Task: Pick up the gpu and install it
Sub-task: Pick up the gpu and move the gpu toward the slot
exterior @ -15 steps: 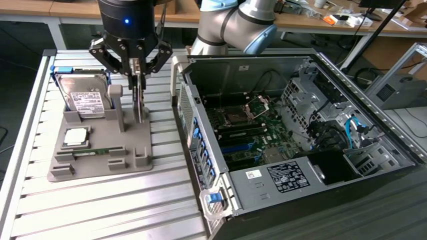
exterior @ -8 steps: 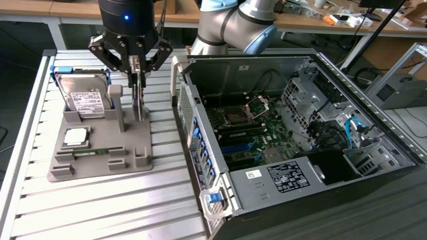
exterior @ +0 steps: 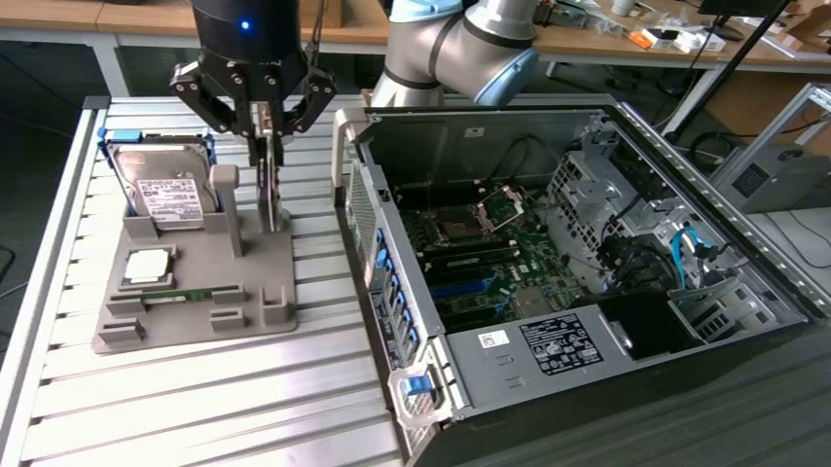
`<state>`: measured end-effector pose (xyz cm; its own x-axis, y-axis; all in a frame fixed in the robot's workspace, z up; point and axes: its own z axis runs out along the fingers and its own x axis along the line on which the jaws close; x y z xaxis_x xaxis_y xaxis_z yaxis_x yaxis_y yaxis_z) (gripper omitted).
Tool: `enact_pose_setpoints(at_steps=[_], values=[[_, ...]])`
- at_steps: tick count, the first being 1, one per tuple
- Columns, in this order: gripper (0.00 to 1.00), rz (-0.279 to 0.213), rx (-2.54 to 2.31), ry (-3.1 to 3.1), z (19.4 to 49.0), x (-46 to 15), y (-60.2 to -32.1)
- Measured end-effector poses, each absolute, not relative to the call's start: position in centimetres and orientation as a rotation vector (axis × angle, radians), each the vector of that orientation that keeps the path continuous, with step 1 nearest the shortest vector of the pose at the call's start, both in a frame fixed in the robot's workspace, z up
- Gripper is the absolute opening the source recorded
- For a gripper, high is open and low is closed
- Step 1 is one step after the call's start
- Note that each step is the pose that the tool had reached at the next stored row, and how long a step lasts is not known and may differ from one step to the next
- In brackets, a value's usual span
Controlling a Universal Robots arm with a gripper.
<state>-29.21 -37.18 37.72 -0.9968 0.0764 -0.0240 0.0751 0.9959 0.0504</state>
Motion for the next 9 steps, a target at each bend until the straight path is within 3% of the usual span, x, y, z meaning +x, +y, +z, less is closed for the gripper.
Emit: enact_pose_setpoints(at_steps=[9], values=[[0.27, 0.077, 0.118, 3.113, 38.59, -29.21, -37.18]])
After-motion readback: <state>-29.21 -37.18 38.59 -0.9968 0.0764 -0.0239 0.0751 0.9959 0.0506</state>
